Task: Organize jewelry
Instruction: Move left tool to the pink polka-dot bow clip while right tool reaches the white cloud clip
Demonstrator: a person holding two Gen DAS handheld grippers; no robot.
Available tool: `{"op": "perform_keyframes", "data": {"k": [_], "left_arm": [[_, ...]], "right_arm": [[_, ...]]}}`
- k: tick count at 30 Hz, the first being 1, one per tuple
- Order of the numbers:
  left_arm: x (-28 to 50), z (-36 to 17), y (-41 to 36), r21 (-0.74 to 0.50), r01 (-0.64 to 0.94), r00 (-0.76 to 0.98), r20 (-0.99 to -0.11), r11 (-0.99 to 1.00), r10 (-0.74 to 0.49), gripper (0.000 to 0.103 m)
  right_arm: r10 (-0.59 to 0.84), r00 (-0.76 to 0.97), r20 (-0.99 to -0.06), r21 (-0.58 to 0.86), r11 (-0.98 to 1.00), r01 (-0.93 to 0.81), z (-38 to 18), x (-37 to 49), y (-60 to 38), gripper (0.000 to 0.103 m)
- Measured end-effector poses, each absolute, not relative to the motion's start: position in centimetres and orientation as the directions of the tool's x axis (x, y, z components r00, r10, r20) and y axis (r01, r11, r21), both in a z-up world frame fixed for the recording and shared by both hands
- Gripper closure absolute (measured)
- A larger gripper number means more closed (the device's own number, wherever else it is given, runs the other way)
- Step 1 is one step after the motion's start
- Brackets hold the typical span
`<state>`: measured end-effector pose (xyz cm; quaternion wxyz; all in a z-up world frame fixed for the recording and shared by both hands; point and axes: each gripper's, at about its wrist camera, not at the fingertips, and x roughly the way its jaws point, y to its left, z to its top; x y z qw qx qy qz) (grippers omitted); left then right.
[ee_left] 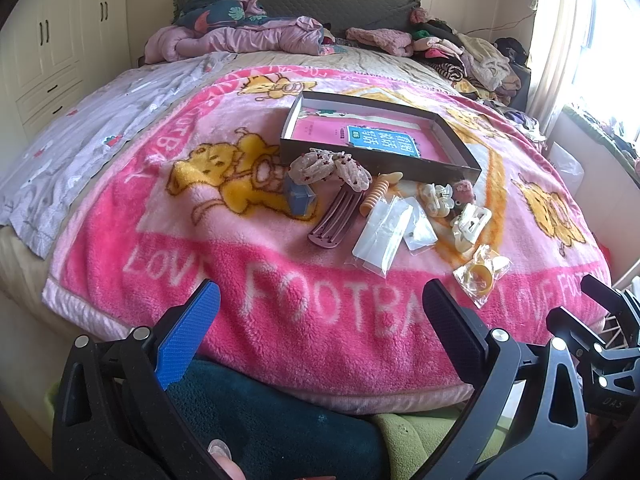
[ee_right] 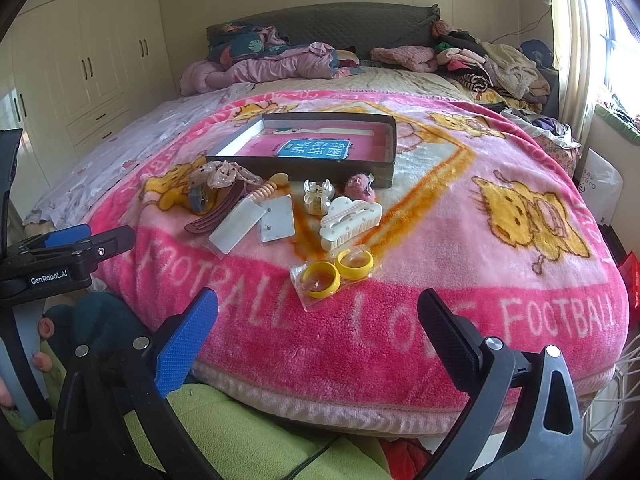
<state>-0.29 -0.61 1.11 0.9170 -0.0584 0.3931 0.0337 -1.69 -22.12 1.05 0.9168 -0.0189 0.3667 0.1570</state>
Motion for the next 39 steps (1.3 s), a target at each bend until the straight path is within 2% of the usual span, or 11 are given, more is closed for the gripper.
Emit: {"op": "perform_keyframes", "data": {"k": [23,39], "left_arm": [[0.0,1.4,1.6,-0.106,-0.159,0.696,-0.717,0.982,0.036,0.010],[4.7,0.9,2.7,-0.094,-0.157,0.672,-0.740,0.983,0.036,0.010]], "right_arm": [[0.344,0.640,-0.687,0.085,0.913,-0.399,0.9,0.6,-20.1,0.006],[0.358,0.607,-0.710,0.124,0.911,-0.393,-0.3,5.1,-20.1,0.006]]}}
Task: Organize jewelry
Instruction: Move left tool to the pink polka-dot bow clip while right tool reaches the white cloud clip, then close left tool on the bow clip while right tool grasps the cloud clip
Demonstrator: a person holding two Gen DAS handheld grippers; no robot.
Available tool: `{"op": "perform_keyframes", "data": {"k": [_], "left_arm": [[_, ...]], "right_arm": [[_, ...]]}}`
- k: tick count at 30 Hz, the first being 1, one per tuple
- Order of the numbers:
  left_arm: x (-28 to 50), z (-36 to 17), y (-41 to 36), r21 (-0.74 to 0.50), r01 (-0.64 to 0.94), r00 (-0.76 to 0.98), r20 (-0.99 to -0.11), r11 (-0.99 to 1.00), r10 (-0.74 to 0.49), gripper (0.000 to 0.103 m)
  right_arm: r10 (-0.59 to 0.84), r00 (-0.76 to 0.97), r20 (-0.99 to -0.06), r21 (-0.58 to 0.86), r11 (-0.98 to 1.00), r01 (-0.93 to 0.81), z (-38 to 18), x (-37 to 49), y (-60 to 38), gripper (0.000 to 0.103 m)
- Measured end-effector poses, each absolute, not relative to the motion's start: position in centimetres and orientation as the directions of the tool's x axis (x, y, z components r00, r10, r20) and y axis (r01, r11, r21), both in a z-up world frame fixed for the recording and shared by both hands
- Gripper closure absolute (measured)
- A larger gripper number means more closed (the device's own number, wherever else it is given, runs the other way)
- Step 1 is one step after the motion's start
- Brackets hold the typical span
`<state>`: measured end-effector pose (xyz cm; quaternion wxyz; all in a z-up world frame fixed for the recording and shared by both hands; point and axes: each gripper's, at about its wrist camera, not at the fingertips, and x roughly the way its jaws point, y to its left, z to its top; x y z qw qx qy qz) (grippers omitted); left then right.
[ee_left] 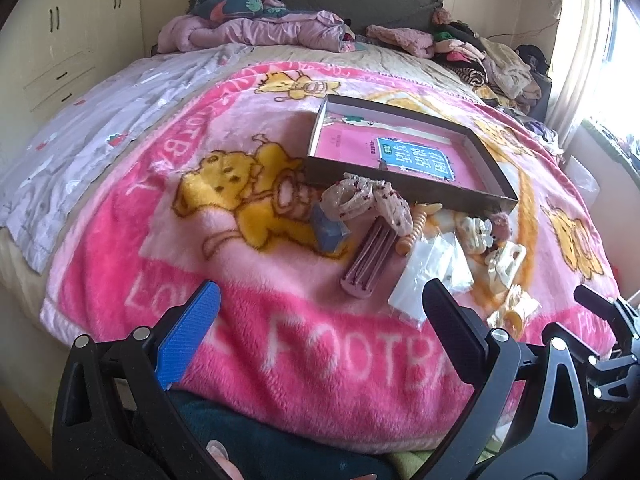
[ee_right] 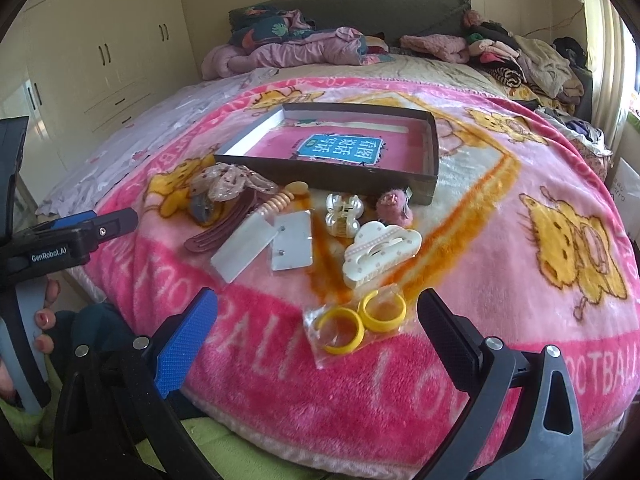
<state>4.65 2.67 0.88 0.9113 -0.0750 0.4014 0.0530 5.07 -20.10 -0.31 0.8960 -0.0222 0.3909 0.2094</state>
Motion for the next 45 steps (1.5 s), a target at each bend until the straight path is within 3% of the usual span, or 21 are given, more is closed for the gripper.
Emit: {"op": "perform_keyframes", "data": {"k": [33,40,43,45], "left_arm": [[17.5,-2.2,0.0,-0.049,0.027,0.557,-0.829,0.998,-0.056,0.012],[18.3,-3.1,-0.4,-0.031,0.071,0.543,-0.837,0.997,-0.065,0.045],[18.5,-3.2,-0.2,-0.043,0.072,0.540,-0.838,0.997,-0.075,0.072],[18.6,-3.3,-0.1,-0.062,0.074,0.535,-0.840,0.995,-0.092,0.084]], "right_arm": [[0.322,0.520,-0.791,0.141,0.924,-0.357,-6.1,14.8,-21.9,0.006],[0.329,0.507,-0.797,0.149,0.920,-0.363,-7.1,15.7,-21.8,0.006],[0.326,0.511,-0.796,0.139,0.918,-0.371,-7.3,15.8,-21.7,0.007],[0.324,0.516,-0.793,0.127,0.916,-0.380,-7.4,15.7,-21.7,0.020]]}}
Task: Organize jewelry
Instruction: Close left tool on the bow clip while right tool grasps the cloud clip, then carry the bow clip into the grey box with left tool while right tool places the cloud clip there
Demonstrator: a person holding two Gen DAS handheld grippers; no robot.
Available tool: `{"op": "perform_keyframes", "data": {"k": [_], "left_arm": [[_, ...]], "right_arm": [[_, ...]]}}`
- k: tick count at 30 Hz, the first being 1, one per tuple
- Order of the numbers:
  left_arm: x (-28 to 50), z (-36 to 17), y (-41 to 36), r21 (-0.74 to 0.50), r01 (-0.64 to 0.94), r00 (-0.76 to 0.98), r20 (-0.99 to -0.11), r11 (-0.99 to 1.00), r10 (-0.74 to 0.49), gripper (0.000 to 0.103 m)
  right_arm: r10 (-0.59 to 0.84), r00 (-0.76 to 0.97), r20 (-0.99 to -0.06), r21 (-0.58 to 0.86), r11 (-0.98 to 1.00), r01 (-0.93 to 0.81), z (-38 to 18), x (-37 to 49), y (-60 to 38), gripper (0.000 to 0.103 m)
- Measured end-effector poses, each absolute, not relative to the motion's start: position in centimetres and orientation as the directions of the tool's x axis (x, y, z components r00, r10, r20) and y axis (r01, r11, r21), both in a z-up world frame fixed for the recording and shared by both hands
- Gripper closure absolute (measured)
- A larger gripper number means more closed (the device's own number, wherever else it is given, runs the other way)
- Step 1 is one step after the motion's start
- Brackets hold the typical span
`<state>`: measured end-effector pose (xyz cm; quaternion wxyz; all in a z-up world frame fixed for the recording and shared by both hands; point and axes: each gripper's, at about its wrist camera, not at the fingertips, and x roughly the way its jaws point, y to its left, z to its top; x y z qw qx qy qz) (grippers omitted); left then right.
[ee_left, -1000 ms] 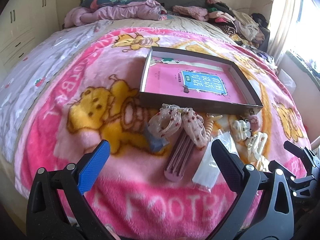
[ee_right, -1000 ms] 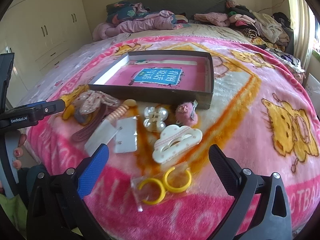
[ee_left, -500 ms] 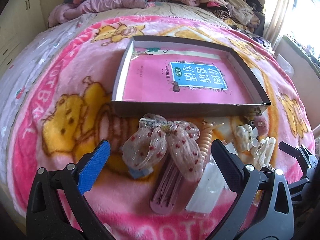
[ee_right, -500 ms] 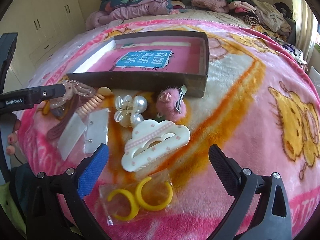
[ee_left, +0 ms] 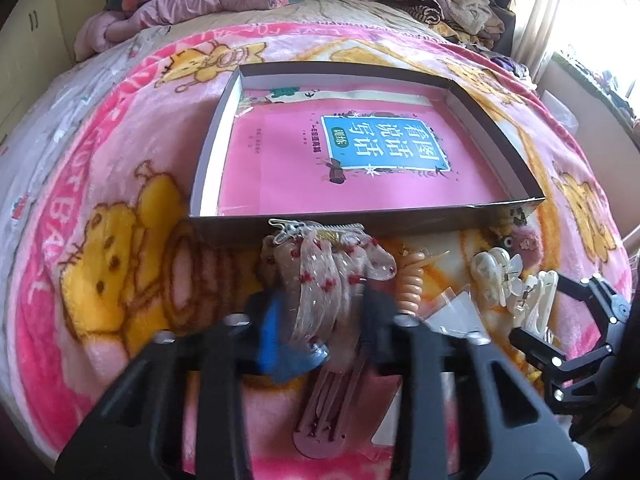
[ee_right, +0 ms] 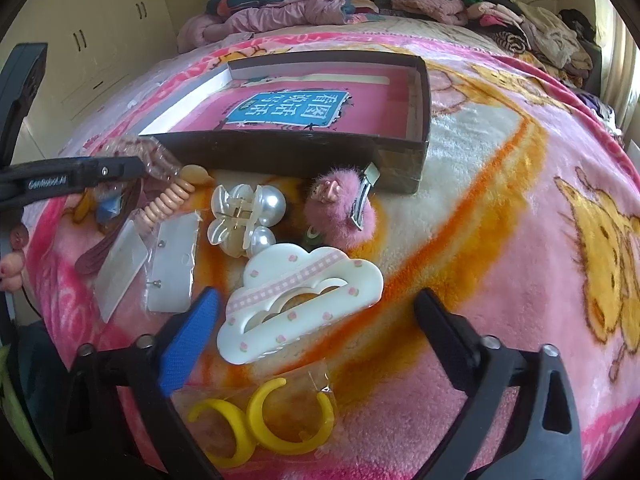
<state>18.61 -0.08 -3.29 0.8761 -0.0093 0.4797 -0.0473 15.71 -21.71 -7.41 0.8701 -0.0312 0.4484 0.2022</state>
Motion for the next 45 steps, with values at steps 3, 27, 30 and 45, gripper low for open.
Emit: {"op": "perform_keyframes", "data": {"k": [3,27,30,45], "left_arm": [[18.4,-3.3,0.0,-0.071,0.076,0.544,-0.833,0.995,-0.101,0.090],[19.3,3.3,2.2,-0.163,0.042,0.670,-0.727,0.986,-0.149,0.091],[20.3,3.3,2.9,-0.167,0.023,0.672,-0.727,0.986,-0.139,0.091],[24.7,-0.3,3.0,-0.171,-0.003,0.634,-0.762,0.985,-0.131,0.089]], "right_arm": [[0.337,0.527,-0.780,0.132,0.912,-0.389,-7.4,15.5,-22.1,0.035],[0.326,0.645,-0.691,0.165,0.940,-0.299,-1.9,15.4,-27.8,0.036],[0.328,0.658,-0.678,0.161,0.939,-0.303,-1.0,16.2,-27.5,0.036],[0.361,0.653,-0.665,0.160,0.924,-0.349,0.5,23.2,-23.6,0.036]]}}
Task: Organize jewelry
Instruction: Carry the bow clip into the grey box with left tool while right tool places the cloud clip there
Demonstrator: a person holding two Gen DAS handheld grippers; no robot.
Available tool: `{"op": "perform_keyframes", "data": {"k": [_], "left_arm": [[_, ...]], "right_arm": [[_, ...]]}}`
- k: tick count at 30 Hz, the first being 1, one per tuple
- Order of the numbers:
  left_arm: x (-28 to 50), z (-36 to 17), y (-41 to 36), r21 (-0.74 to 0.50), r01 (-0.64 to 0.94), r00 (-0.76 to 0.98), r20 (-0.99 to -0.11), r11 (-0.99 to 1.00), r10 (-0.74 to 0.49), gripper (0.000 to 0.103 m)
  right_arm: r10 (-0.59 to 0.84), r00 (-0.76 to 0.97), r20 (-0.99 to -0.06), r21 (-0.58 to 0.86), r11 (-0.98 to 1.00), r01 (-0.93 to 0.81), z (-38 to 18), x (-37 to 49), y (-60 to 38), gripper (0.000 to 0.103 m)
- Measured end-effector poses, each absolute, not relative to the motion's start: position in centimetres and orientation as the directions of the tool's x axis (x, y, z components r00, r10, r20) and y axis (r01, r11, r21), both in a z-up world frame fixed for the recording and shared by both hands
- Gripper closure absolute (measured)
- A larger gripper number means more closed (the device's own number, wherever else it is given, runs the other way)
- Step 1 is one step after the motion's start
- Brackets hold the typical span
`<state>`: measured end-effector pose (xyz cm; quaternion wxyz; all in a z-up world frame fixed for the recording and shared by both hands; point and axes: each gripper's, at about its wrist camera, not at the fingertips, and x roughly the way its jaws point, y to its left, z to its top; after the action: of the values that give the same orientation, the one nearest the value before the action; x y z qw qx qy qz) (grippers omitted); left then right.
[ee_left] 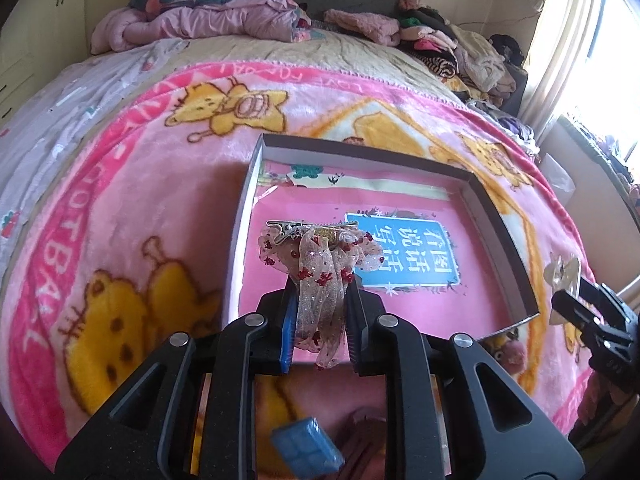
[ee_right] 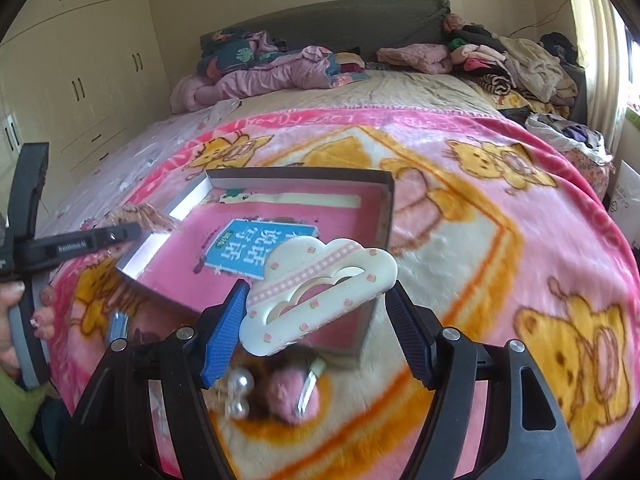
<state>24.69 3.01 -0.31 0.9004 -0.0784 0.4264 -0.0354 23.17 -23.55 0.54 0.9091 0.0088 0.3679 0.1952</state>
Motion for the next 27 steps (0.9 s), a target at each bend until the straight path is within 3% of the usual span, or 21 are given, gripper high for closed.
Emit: {"op": "perform_keyframes", "data": {"k": [19,25,27], "left_arm": [[29.1,-3.1,1.8,-0.147,0.043,0.572,-0.808,0.988,-0.145,0.085],[29.8,-3.4,2.0,-0.146,0.045,0.563,-0.814,0.988,-0.146,0.071],[29.8,-3.3,1.9,-0.135,0.043,0.565,-0.814,0.990,-0.136,0.061]], "right_arm": [[0.345,0.569,-0.747,0.132,0.915,-0.381,-3.1,31.1,-18.6,0.036],[0.345,0.524,-0.779,0.148,0.912,-0.382,-5.1,32.0,-17.6,0.036],[0.348,0.517,-0.782,0.154,0.911,-0.382,-5.3,31.9,-17.5,0.035]]}}
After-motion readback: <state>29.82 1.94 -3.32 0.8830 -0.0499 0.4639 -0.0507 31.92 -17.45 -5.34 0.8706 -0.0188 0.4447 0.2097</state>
